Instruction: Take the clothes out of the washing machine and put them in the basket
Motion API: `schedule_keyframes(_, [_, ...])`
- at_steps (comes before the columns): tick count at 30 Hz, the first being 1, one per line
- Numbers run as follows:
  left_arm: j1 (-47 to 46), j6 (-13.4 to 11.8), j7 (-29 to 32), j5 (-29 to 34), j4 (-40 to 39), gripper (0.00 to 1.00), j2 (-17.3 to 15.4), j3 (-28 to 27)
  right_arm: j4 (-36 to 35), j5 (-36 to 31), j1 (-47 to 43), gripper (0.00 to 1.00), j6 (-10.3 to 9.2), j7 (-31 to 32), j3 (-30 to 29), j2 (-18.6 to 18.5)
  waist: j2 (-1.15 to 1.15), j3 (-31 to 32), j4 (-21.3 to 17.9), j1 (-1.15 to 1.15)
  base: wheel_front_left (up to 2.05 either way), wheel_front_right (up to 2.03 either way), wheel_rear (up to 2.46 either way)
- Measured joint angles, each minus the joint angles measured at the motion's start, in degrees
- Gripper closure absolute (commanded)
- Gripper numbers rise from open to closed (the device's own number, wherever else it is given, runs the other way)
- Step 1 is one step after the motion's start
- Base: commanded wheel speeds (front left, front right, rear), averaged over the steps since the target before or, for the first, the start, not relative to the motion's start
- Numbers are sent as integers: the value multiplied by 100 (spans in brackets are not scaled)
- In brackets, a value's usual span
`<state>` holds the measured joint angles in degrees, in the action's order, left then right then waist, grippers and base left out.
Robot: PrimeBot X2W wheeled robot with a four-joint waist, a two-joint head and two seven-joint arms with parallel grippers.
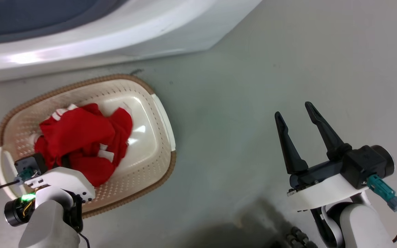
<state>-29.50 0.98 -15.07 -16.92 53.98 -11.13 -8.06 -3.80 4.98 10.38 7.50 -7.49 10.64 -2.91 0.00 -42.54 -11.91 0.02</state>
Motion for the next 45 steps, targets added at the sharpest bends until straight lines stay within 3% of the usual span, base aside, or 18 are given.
schedule_keyframes(7, [-598, -7, 4, -110, 1010, 100, -89, -54, 131, 29, 140, 0, 0, -109, 52, 0, 0, -459, -157, 0, 0, 0, 0])
schedule_keyframes(14, [-945, -46, 26, -198, 1581, 98, -192, -87, 237, 35, 213, 0, 0, -159, 82, 1, 0, -406, -198, 0, 0, 0, 0])
schedule_keyframes(15, [-959, -49, 26, -202, 1621, 55, -189, -87, 265, 22, 216, 0, 0, -166, 73, 1, 0, -359, -193, -1, 0, 0, 0])
schedule_keyframes(16, [-957, -49, 25, -219, 1660, 0, -178, -92, 305, -18, 219, 0, 1, -193, 65, 1, 0, -297, -187, 0, 0, 0, 0])
schedule_keyframes(22, [-562, 35, 16, -241, 1720, 0, -79, -64, 527, -23, 185, 0, 0, -210, 31, 3, 0, 327, -140, -1, 0, 0, 0])
schedule_keyframes(30, [359, 45, 1, -86, 942, 0, 132, -85, 641, -52, -133, 0, 0, -101, -143, 3, 0, 1330, -50, -1, 0, 0, 0])
schedule_keyframes(32, [778, 51, 0, -4, 493, 0, 223, -135, 632, -99, -285, 0, 1, -40, -233, 3, 0, 1777, 0, -2, 0, 0, 0])
schedule_keyframes(45, [1910, 113, -1, 452, -1808, 0, 657, -365, 279, -259, -879, 0, 0, 236, -641, 2, 0, 3188, 307, -3, 0, 0, 0])
